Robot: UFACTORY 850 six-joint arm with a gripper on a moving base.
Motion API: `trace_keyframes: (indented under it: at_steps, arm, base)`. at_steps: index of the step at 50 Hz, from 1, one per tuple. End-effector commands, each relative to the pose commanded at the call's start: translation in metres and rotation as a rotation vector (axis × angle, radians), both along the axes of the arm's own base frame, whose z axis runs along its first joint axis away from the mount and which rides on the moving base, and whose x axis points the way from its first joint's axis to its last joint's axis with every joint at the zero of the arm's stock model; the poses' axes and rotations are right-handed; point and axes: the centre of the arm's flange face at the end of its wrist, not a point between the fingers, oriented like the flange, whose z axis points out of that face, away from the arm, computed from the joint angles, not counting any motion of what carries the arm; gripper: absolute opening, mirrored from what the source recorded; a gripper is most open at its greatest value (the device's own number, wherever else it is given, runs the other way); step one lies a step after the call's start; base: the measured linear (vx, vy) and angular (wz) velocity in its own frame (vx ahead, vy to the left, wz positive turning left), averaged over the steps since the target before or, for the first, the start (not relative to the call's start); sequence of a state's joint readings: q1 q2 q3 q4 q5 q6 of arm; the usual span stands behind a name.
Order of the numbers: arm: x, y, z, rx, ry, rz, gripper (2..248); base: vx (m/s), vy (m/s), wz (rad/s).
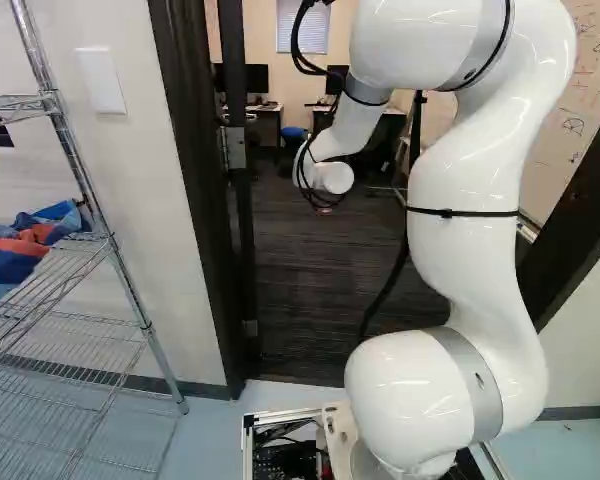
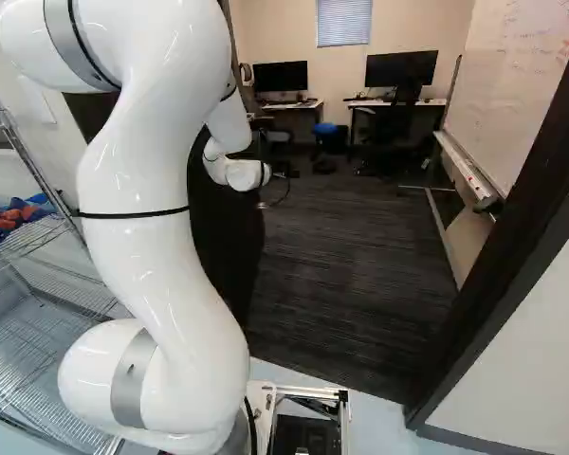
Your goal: Open the door and move inside
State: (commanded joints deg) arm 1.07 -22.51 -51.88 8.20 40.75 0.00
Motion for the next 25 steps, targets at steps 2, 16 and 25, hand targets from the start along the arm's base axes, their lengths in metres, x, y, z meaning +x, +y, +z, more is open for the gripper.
trace_keyframes:
  at_steps: [2,16,25]
  arm:
    - [-0.001,-0.003,0.000,0.000,0.001,-0.005,247]
    - [-0.014,-0.023,0.001,-0.002,0.007,-0.037,247]
    - [-0.025,-0.034,0.002,-0.012,0.013,-0.042,247]
  base:
    - [0.000,0.000,0.000]
    - [0.000,0.000,0.000]
    - [0.000,0.000,0.000]
